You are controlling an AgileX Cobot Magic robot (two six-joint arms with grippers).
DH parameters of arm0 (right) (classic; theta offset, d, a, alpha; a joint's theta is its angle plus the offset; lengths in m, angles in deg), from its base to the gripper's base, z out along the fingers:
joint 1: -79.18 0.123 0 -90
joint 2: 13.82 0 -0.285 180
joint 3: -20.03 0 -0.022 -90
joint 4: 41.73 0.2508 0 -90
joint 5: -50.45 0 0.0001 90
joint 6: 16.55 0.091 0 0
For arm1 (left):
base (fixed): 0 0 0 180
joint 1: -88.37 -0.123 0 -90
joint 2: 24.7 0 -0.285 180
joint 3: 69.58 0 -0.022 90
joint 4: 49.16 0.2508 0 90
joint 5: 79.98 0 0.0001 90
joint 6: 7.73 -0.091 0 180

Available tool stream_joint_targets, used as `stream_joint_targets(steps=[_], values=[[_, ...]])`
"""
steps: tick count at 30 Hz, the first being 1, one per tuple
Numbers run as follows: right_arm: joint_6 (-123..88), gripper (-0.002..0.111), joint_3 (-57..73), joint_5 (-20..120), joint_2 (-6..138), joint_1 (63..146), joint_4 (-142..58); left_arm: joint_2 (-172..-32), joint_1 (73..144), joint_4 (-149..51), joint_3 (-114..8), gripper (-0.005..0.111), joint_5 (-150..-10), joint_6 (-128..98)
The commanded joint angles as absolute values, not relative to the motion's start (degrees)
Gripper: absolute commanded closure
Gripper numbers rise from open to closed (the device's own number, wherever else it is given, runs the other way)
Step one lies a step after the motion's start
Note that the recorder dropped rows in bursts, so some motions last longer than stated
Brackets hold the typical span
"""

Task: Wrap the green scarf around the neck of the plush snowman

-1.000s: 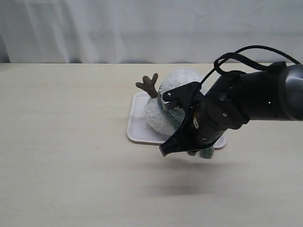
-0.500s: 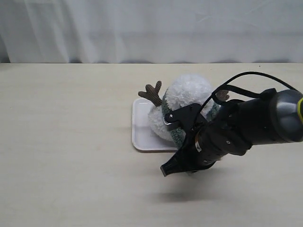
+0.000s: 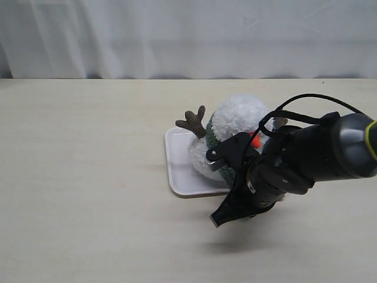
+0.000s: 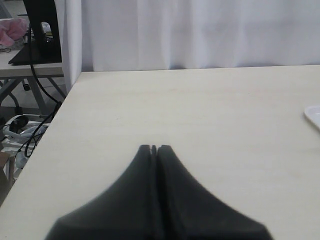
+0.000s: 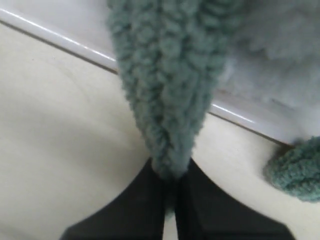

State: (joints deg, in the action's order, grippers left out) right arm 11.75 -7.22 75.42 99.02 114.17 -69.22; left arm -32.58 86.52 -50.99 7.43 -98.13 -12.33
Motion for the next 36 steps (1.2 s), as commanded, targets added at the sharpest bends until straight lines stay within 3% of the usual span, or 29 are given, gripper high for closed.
stream_joint_targets(steps=[1, 9, 15, 20, 26, 36], values=[[11.49, 0.103, -7.24, 75.96, 99.10, 113.94, -69.86, -32.48, 86.42, -51.41, 7.64, 0.107, -97.62, -12.13], [11.49, 0.074, -7.24, 77.37, 96.01, 113.94, -69.86, -32.48, 86.42, -51.41, 7.64, 0.107, -97.62, -12.13], [11.49, 0.061, -7.24, 84.30, 91.20, 113.94, -69.86, -32.48, 86.42, -51.41, 7.64, 0.107, -97.62, -12.13], [14.14, 0.056, -7.24, 89.85, 89.26, 113.81, -72.68, -32.48, 86.42, -51.41, 7.64, 0.107, -97.62, -12.13], [32.64, 0.056, -9.08, 90.65, 89.25, 113.81, -88.80, -32.48, 86.42, -51.31, 7.64, 0.107, -97.62, -12.13], [43.09, 0.057, -12.71, 72.79, 90.46, 106.73, -94.48, -32.48, 86.42, -51.31, 7.64, 0.107, -97.62, -12.13]])
